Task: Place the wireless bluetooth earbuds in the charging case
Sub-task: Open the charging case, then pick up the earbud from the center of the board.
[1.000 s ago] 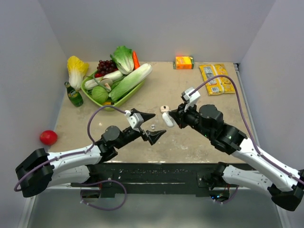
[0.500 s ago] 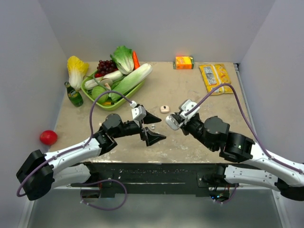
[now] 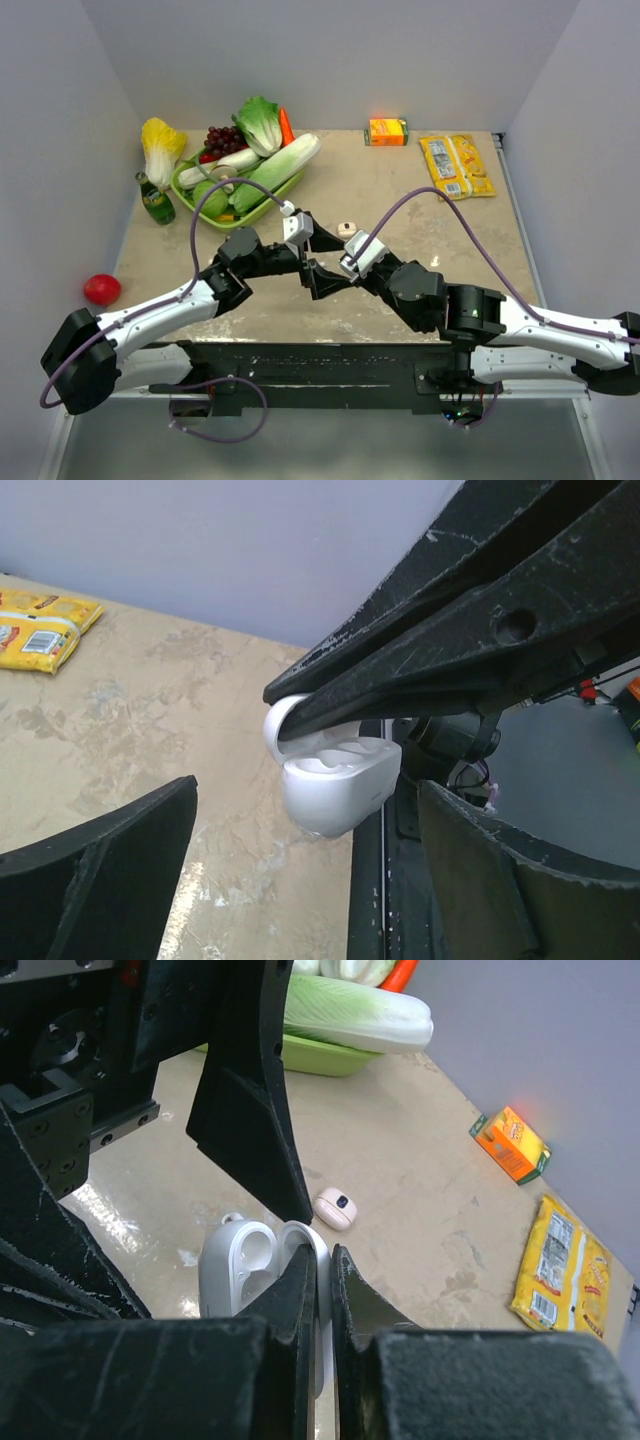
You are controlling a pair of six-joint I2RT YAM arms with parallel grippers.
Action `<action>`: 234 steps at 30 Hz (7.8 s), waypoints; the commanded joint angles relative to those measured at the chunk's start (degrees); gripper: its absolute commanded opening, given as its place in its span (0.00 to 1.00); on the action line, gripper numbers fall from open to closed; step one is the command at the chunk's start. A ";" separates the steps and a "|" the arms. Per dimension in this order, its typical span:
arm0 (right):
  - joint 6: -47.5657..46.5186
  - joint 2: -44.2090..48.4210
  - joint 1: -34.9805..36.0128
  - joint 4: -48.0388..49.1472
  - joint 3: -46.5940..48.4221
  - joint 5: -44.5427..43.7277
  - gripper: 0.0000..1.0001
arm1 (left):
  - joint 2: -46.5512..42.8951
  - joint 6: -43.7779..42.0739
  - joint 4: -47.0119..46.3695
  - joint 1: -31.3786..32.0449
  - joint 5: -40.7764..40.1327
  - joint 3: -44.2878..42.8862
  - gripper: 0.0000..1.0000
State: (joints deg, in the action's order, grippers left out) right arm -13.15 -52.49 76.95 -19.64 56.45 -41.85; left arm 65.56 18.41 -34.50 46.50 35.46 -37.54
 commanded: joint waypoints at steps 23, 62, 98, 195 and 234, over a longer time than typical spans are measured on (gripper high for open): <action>-0.74 -0.86 1.19 4.17 0.77 -2.63 0.00 | 5.28 2.76 -10.67 -0.62 8.74 -1.83 0.77; 11.21 2.39 1.19 5.75 4.02 -0.96 0.54 | 0.01 4.17 -25.26 -0.71 -4.94 13.35 0.00; 33.80 -40.39 -22.80 27.37 -3.10 29.80 0.43 | -37.70 2.68 -20.61 4.39 -31.33 37.54 0.00; 34.77 -45.15 -26.15 23.59 -5.65 20.14 0.40 | -33.30 4.52 -22.19 5.00 -31.60 37.54 0.00; 25.99 -19.26 -25.97 10.19 -4.51 31.28 0.00 | -32.51 4.61 -22.80 5.09 -32.56 37.36 0.00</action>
State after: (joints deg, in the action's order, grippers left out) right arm 18.37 -84.97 50.39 -2.20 50.00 -18.00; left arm 32.80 22.98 -53.08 51.20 4.19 -2.92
